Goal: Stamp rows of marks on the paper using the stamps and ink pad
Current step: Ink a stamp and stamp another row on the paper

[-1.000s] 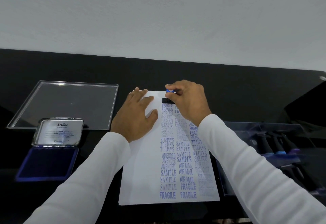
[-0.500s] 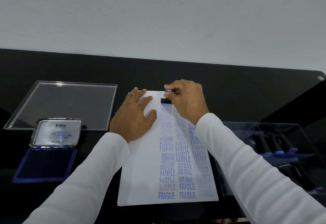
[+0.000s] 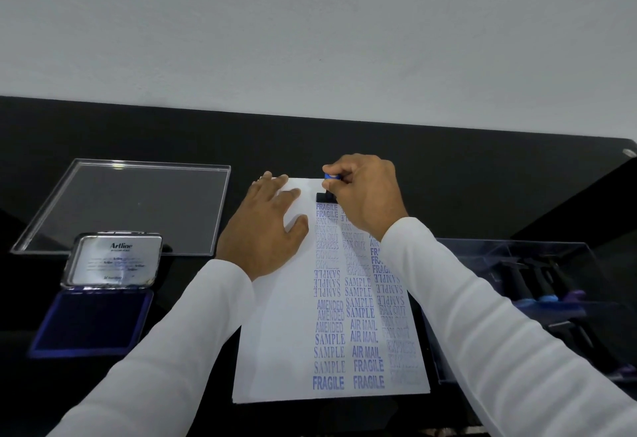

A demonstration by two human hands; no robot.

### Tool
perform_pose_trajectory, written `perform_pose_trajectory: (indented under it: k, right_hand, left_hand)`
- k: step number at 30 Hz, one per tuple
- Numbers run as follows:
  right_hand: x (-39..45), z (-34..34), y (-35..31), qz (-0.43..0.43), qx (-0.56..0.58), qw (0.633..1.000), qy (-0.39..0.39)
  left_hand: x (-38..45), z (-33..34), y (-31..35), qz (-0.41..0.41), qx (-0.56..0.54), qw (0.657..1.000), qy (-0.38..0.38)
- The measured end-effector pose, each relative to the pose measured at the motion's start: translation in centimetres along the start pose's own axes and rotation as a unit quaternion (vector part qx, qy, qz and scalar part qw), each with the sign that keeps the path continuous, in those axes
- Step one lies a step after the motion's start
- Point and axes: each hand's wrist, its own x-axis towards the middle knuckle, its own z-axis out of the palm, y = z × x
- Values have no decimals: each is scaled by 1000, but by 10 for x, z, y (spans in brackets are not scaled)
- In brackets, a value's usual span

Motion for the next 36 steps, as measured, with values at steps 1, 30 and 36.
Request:
perform_pose_trajectory:
  k: [1, 30, 36]
  right_hand:
    - [0, 0, 0, 0, -2, 1000, 1]
    - [2, 4, 5, -11, -12, 1000, 5]
    - [1, 5, 4, -12, -6, 1000, 8]
  left_hand:
    - [0, 0, 0, 0, 1, 1000, -1]
    - [-1, 1, -1, 1, -4, 1000, 3]
    - [-1, 0, -1, -2, -3, 1000, 3]
